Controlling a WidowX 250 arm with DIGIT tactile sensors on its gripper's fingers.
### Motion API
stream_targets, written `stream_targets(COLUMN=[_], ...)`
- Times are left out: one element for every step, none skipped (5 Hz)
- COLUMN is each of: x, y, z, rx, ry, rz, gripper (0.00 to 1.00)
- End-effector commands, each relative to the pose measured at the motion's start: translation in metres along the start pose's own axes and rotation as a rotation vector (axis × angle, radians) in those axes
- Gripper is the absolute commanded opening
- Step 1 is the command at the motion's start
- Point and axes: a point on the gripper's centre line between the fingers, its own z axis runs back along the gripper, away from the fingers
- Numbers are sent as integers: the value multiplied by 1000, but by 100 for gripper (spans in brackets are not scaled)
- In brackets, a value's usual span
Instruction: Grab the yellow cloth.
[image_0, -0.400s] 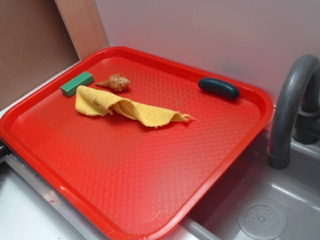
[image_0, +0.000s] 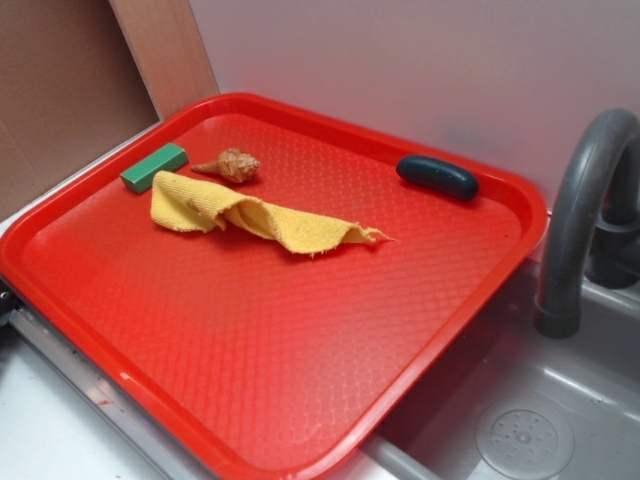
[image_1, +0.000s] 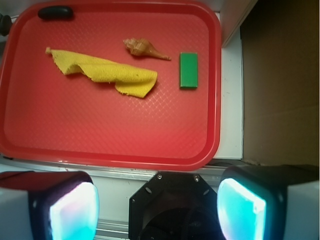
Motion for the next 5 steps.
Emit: stream_targets(x=[52,73,80,79,85], y=[-3,-19,-45,-69,-80], z=[-24,-45,-72,-102,-138], rx=[-6,7,-42,-48,-48], ry=[-115,-185,-177,-107,-15], rz=[-370,-625,-871,-1128,-1311], gripper=[100,100,100,100,100])
